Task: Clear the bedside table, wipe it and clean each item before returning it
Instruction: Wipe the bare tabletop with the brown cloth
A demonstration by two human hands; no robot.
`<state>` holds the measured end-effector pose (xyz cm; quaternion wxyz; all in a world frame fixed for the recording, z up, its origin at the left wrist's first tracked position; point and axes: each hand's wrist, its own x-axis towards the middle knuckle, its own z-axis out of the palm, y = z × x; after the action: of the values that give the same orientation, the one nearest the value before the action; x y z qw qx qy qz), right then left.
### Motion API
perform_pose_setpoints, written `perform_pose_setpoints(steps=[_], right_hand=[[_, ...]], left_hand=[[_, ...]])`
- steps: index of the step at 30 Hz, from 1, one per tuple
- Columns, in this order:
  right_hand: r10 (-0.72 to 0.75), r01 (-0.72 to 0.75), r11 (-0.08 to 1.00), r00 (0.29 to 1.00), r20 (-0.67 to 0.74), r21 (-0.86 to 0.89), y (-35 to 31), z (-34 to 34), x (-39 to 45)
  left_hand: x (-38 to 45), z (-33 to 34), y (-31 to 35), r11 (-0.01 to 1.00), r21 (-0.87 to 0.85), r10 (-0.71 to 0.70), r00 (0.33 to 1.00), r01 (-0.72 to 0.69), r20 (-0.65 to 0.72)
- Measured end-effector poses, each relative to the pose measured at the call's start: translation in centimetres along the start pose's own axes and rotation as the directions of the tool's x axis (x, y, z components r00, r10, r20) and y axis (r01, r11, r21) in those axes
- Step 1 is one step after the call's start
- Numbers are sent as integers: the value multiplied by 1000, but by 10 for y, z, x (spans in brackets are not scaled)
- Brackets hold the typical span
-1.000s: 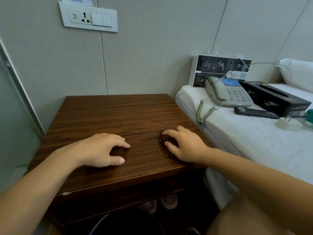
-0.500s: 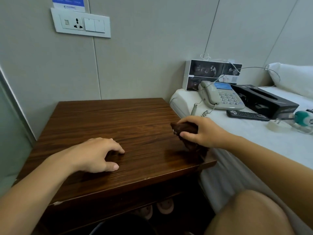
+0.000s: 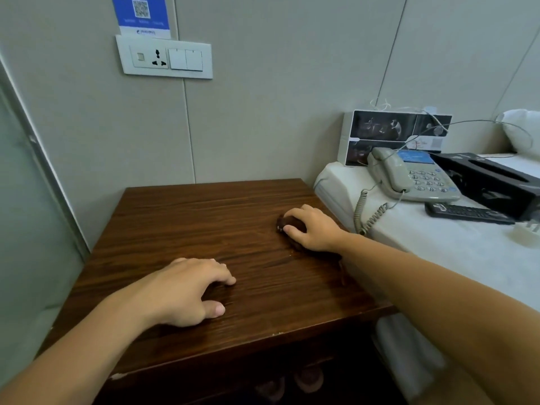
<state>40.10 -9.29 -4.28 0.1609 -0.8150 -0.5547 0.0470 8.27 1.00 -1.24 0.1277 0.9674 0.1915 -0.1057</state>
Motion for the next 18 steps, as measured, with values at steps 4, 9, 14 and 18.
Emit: perform_pose_setpoints(steps=[4,9,14,18], right_hand=[[-182,181,983,979,88,24,-30,2,-47],[-348,344,936,935,64,69,-67,10,-110],[-424,394,899,892,156,191,-98,5,-158],[-438,312,844,870,226,435,-110,-15,-183]], left_hand=[[0,-1,-1,1000,12,3,1000,-4,18],[5,-2,-2,999,50,-8,1000,7,22],[2,-6,0,998,58,9,1000,-11,22],[-1,-3,0,999,43,-11,1000,10,20]])
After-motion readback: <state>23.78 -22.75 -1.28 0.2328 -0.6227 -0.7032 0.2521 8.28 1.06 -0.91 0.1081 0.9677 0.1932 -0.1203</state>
